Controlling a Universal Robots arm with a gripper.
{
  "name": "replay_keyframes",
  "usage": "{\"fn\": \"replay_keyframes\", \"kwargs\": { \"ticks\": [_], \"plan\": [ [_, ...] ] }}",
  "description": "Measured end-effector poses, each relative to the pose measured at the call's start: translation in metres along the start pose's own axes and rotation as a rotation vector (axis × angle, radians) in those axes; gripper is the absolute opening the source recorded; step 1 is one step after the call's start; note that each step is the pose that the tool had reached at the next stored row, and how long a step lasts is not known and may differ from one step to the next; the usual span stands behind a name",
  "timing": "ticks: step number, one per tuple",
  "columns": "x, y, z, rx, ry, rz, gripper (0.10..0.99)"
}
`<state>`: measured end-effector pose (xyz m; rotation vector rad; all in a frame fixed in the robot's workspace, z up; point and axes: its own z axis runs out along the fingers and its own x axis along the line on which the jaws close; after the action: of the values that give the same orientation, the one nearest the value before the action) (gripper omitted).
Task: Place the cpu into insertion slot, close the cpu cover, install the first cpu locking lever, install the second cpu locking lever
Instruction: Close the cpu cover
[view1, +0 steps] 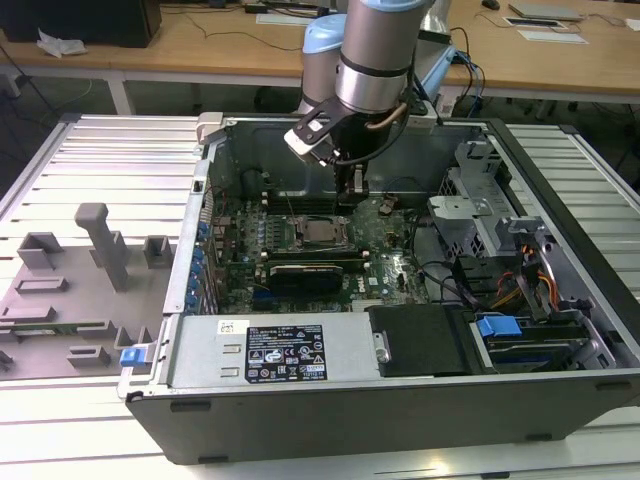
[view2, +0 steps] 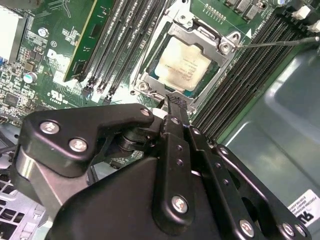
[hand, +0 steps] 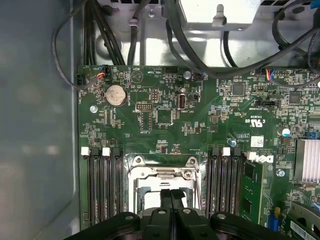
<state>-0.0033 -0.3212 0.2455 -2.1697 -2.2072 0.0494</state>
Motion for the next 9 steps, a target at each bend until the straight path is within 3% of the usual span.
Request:
{"fn": "replay_keyframes", "kwargs": {
  "ticks": [2,7,9],
  "plan": [
    [0.0000,-0.0021,0.0015,-0.009,-0.0001,-0.004,0.106],
    [0.0001,-0.0091,0.0044,-0.041,0.0002,-0.010,0.106],
    [-0.0002,-0.0134,0.0052,-0.046,0.0008,-0.010,0.106]
  ]
}}
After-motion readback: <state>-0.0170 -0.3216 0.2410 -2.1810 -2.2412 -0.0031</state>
